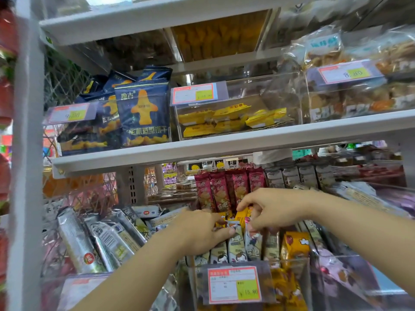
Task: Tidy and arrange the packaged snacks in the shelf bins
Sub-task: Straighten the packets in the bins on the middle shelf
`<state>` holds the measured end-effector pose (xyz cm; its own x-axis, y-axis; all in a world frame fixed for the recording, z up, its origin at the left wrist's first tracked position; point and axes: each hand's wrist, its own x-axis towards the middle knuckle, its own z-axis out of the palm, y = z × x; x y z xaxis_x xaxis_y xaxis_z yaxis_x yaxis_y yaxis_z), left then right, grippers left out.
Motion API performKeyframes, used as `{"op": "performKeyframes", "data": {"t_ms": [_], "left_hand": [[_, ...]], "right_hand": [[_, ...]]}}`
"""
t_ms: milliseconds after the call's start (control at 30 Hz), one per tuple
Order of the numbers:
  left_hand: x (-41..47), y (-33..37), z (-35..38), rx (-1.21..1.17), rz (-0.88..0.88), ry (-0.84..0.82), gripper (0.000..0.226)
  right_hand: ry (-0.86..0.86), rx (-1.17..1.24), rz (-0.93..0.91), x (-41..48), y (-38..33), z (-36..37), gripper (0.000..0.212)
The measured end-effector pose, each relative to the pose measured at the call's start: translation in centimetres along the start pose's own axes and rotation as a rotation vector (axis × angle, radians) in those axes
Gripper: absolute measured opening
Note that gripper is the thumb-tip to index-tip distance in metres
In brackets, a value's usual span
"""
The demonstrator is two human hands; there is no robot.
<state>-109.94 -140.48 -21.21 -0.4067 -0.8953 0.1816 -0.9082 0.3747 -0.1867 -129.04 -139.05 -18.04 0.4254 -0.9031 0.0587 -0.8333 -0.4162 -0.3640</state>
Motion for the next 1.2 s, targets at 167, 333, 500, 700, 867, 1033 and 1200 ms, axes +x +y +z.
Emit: {"op": "performKeyframes", "data": {"t_ms": [167, 333, 500, 700, 867, 1033, 1200], "left_hand": [[-0.7, 0.0, -0.6, -0.027, 0.021, -0.012, 0.061], [-1.0, -1.2, -1.6, -0.183, 0.051, -0.038, 0.062], [-1.1, -1.7, -2.1, -0.256, 0.062, -0.116, 0.062], [-1.9, -1.8, -2.9, -0.3, 0.061, -0.155, 0.075], [-2.6, -1.8, -3.5, -0.257, 0.082, -0.108, 0.088], [-3.1, -1.2, -3.7, -0.212, 0.122, -0.07, 0.08], [-3.7, -0.6, -3.5, -0.163, 0.1, -0.04, 0.081]], "right_hand": [[-0.052, 0.12, 0.044, 1.1, -0.3, 0.7, 0.059], [-0.193, 0.321, 0.053, 1.8, -0.4, 0.8, 0.071], [-0.251, 0.364, 0.062, 2.1, -0.2, 0.6, 0.079], [-0.189, 0.406, 0.014, 1.9, 0.8, 0.5, 0.045], [-0.157, 0.418, -0.016, 1.4, 0.9, 0.5, 0.034], [-0.148, 0.412, -0.081, 0.9, 0.2, 0.6, 0.035], [-0.159, 0.35, -0.127, 0.1, -0.4, 0.2, 0.047]]}}
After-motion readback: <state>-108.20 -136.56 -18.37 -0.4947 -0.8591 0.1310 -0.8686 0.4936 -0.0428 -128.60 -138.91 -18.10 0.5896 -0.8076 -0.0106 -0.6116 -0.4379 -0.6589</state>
